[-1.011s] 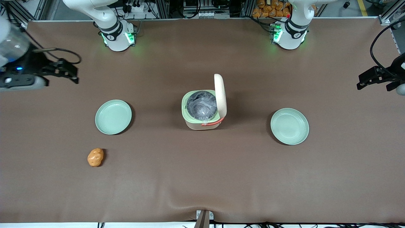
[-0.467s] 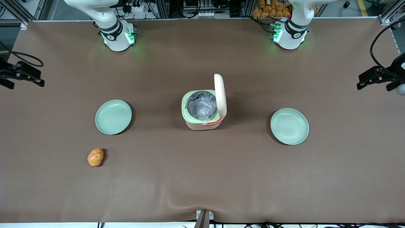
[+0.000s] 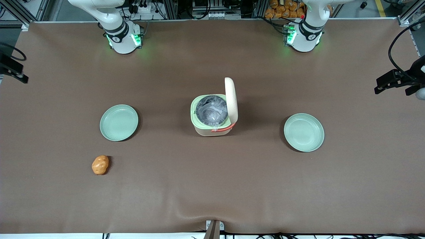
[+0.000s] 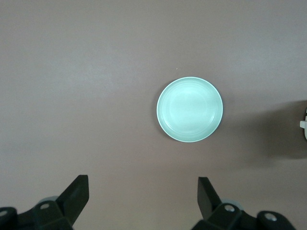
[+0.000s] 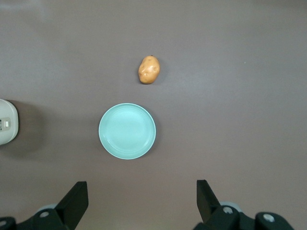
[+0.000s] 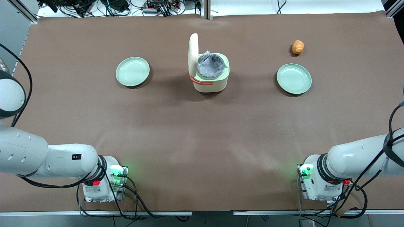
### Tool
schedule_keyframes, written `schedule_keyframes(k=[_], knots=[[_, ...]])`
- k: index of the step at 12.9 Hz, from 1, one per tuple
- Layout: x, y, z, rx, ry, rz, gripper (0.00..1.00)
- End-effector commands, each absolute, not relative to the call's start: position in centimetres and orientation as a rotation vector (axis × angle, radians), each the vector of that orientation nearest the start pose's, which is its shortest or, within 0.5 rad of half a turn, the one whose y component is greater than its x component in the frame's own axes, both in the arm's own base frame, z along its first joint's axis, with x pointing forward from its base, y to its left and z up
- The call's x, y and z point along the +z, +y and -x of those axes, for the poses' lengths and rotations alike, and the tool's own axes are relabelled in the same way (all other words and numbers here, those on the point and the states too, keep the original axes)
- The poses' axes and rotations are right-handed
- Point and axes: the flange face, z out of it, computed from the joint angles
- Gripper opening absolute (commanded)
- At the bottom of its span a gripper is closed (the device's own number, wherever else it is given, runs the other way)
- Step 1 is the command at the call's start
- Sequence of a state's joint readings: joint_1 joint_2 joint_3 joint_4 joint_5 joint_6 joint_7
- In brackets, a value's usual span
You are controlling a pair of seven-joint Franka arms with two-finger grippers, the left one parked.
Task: Press rice cooker button with right arm
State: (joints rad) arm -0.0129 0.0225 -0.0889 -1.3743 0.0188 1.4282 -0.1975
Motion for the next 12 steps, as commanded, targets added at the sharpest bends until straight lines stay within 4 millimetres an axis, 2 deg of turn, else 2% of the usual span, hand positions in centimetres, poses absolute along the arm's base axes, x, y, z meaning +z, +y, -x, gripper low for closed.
schedule_keyframes(k=[1, 5, 8, 10, 11, 12], knots=[[67.8, -6.1, -53.6, -0.029, -0.171, 3.092, 1.00], [65.9, -5.9, -54.2, -0.030, -0.179, 3.086, 1.00], [65.6, -4.8, -53.5, -0.043, -0.208, 3.098, 1.00], [64.4, -4.6, -53.2, -0.071, -0.210, 3.099, 1.00], [64.5, -4.5, -52.7, -0.081, -0.212, 3.099, 1.00], [64.8, -3.6, -52.4, -0.082, -0.232, 3.099, 1.00]])
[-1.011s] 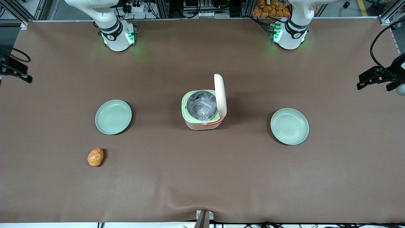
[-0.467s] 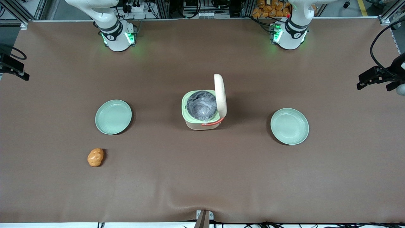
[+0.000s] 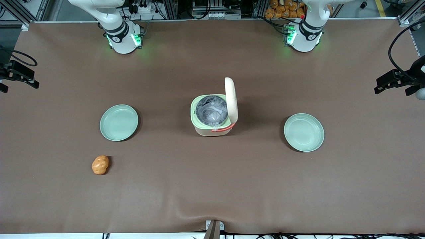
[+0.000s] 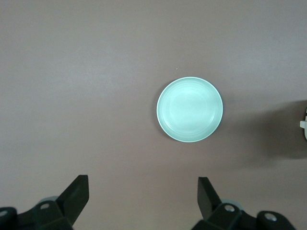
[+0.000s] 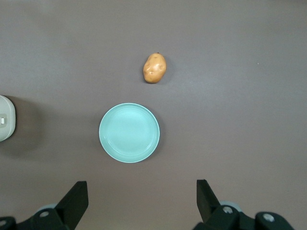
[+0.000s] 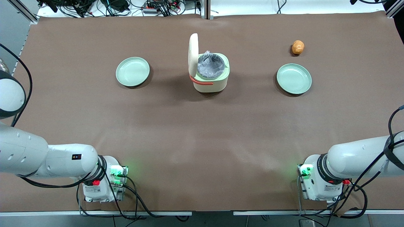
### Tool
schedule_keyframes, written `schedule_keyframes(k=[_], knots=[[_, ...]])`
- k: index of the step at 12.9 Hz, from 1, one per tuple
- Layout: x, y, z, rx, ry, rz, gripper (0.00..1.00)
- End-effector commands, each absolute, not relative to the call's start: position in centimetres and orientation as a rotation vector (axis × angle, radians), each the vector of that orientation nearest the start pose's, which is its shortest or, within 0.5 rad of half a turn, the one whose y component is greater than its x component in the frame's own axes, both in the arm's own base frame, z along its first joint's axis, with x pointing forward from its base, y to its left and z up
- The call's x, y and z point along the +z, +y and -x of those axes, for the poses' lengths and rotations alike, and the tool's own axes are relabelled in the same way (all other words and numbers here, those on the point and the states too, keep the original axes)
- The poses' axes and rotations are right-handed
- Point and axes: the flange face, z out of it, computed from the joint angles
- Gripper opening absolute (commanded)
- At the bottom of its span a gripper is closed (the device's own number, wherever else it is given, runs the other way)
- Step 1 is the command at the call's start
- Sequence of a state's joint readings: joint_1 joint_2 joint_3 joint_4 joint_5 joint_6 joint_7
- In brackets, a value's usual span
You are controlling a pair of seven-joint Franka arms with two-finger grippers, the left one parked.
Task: Press rice cooker button with right arm
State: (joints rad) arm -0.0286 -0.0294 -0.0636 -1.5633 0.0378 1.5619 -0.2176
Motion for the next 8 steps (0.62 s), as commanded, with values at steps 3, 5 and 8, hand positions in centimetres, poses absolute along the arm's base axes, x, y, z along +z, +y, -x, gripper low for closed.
schedule_keyframes(k=[3, 5, 8], knots=[[65.0, -2.4, -52.3, -0.063, -0.231, 3.117, 1.00], [65.0, -1.6, -52.0, -0.024, -0.160, 3.121, 1.00], [65.4, -1.8, -51.6, 0.005, -0.153, 3.120, 1.00]])
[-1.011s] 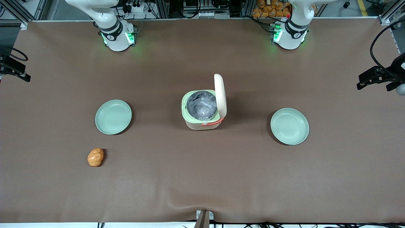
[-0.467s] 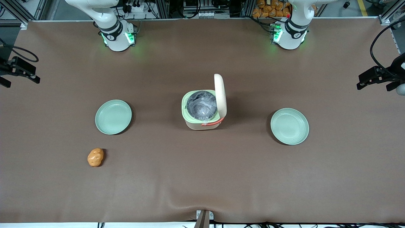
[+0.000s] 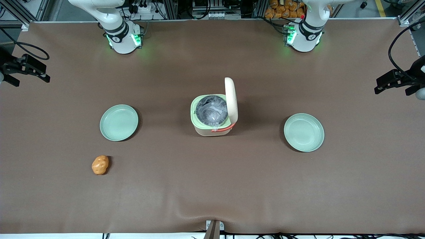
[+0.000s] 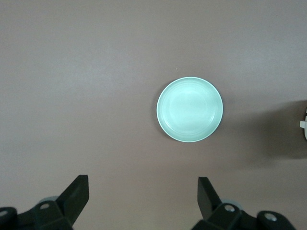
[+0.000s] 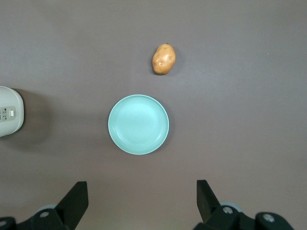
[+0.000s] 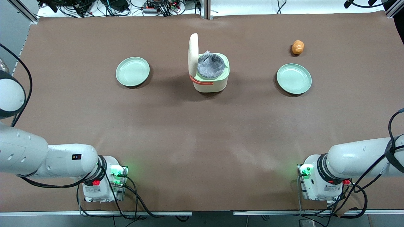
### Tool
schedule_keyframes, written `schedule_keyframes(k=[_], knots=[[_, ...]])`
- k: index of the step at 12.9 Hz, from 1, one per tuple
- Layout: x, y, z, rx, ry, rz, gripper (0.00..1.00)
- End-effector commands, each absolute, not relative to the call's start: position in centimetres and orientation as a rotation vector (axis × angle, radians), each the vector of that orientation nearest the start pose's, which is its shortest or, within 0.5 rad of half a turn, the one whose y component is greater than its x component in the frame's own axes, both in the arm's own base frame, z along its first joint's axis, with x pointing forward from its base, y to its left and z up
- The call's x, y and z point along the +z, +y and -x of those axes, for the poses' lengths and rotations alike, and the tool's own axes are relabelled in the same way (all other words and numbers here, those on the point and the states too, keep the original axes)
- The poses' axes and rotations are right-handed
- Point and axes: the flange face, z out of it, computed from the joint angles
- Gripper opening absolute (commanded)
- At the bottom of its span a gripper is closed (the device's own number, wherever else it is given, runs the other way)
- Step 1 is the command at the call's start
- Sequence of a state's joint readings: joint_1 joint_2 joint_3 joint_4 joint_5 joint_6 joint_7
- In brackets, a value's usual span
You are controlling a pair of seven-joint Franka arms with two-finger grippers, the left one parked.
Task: Press rice cooker button with right arm
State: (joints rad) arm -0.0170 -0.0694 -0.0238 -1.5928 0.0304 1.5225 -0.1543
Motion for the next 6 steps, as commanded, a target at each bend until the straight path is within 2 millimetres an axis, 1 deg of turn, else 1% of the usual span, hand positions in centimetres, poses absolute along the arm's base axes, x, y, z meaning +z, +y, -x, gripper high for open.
schedule_keyframes(k=[1, 2, 6], knots=[[66.13, -1.73, -51.70, -0.014, -0.157, 3.122, 1.00], [66.53, -1.65, -51.78, -0.026, -0.153, 3.123, 1.00], [66.59, -1.64, -51.83, -0.027, -0.125, 3.138, 1.00]])
